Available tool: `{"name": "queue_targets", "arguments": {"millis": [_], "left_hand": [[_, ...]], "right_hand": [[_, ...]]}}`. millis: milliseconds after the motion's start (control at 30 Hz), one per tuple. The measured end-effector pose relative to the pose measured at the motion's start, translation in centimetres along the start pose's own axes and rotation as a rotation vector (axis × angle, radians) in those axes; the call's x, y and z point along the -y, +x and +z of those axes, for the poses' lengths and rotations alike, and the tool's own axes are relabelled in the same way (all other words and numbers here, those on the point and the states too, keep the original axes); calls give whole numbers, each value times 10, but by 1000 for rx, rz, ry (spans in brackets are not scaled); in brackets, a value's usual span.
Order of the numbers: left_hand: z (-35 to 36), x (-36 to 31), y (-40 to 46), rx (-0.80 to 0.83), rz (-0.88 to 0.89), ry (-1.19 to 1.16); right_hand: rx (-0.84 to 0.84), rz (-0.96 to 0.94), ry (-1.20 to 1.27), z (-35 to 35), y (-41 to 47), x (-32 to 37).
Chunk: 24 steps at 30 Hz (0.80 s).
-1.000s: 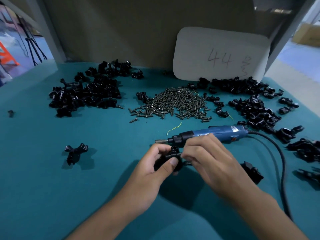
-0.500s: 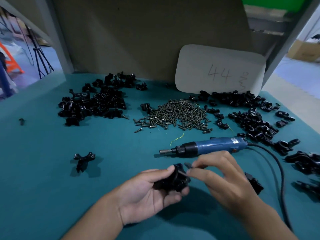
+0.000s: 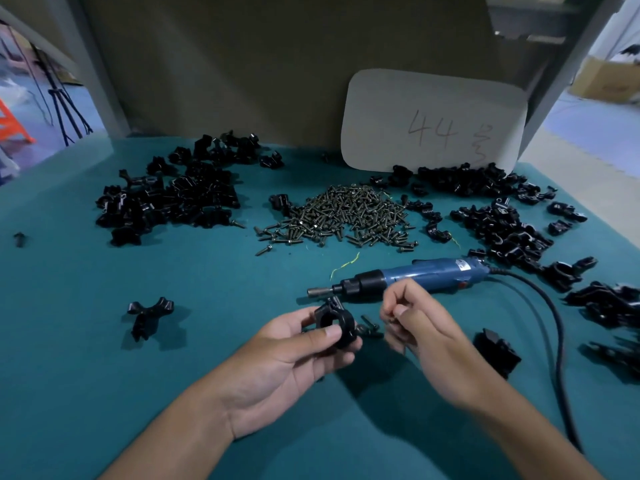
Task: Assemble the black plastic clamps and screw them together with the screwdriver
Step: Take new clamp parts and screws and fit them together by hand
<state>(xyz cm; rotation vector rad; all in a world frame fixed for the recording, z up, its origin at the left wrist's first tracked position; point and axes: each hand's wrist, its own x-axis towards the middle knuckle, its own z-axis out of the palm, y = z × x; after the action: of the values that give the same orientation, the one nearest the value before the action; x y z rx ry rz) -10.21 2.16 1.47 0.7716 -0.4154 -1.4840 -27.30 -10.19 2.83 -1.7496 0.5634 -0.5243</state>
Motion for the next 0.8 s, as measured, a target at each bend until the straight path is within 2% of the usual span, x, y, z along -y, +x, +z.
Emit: {"name": "queue_targets", "arguments": {"millis": [100,200,300,600,700,800], "left_hand": [[0,1,1,42,41,95],[0,1,1,42,35,127],[0,2,2,33,45,126],[-4,9,2,-34,88,268],[-5,9,3,-87,127,288],[-8,7,2,-131,156,287]], "right_hand": [[48,-125,-277,3,-3,0],[-2,-174,-437,5,-2,2],[-32,-206,-509,5,-3,3],[17,-213,-693,8,-4,-4],[115,-140,-692,-8,-7,-2],[284,-101,-915,-17,-10,-4]]}}
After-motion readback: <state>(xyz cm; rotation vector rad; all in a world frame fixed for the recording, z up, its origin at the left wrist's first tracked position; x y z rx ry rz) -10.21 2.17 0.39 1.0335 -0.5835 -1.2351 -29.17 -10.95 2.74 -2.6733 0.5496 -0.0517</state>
